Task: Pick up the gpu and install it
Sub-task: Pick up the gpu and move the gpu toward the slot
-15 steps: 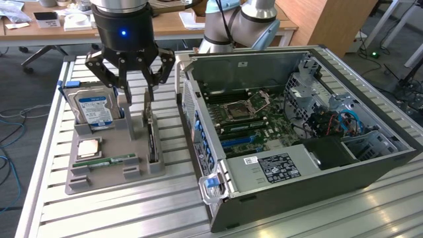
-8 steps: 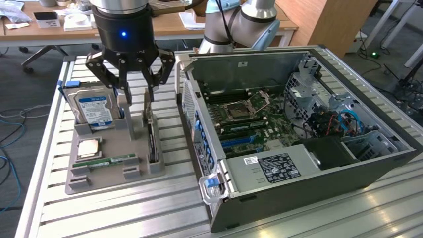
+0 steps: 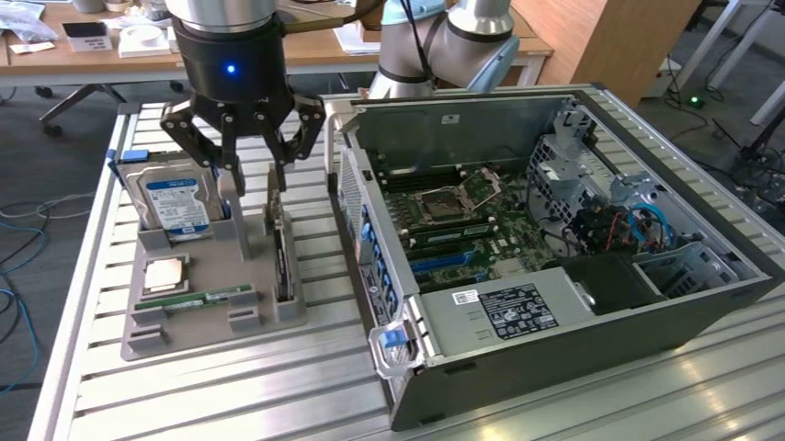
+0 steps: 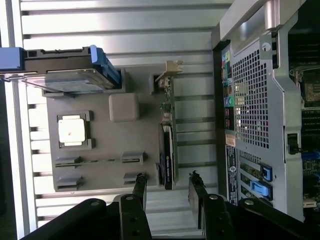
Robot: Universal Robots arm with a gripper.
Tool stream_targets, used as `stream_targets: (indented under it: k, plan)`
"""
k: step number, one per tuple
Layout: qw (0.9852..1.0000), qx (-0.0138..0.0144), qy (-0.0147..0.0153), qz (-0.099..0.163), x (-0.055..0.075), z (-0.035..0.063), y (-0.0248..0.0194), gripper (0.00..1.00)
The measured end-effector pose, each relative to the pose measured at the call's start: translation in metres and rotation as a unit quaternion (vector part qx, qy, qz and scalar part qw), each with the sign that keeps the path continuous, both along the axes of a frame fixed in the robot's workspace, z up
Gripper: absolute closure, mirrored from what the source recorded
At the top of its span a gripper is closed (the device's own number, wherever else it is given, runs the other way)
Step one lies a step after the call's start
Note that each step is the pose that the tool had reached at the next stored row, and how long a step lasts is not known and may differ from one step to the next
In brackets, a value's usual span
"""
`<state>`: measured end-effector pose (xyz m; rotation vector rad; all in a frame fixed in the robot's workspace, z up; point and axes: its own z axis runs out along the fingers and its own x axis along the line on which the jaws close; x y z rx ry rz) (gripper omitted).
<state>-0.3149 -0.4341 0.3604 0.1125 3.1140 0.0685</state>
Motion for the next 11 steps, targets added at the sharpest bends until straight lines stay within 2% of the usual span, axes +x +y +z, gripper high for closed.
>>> stream_targets:
  k: [11]
  plan:
    - [1.0, 0.0, 0.0, 0.0, 0.0, -0.0043, 0.0, 0.53]
